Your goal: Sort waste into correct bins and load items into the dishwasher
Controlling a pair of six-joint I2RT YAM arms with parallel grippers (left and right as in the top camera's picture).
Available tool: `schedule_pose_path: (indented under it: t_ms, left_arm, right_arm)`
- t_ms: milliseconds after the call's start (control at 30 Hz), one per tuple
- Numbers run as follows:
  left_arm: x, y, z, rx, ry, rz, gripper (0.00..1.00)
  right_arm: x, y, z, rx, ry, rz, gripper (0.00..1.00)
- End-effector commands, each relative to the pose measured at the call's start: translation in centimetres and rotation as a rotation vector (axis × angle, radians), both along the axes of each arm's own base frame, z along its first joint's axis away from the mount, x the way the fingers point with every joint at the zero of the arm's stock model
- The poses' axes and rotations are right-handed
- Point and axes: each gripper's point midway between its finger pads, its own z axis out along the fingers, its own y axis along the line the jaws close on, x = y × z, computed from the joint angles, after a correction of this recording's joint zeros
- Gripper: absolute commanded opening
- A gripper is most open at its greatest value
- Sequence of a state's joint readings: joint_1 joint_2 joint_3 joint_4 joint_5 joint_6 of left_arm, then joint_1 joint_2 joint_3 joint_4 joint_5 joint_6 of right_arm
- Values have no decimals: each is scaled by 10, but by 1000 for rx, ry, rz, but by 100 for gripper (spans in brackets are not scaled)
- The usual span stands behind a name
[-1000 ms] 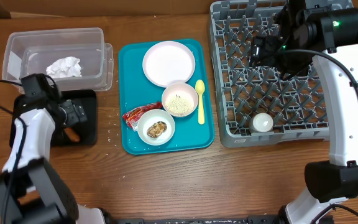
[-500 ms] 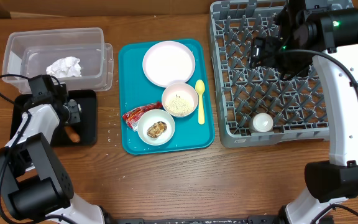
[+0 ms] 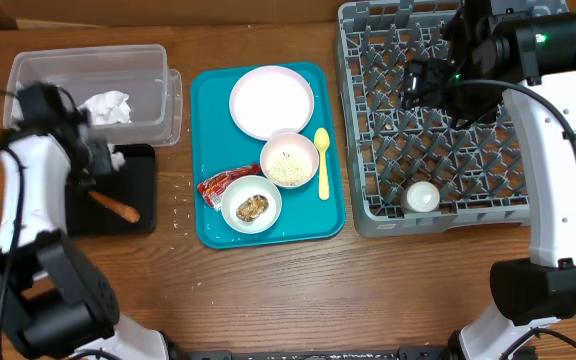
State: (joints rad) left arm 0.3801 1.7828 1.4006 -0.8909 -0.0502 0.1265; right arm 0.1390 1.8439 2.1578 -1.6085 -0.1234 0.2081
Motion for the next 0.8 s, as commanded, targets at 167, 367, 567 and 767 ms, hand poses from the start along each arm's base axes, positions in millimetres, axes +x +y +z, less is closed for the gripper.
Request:
schedule_pose_path:
  t_ms: [167,367,567,767]
  left_arm:
    - [48,-16,135,-52,-339,-62,4]
    - [100,6,109,-3,-430,-74,4]
    - [126,7,36,-51,-345,-76,64]
    - [134,-12,43,-75,-357,-127,100]
  right_arm:
    - [3,3,6,3,-27,12,95]
    - [3,3,6,5,-29,8,95]
    - [1,2,5,4,-20,8,95]
    - [2,2,5,4,-21,8,95]
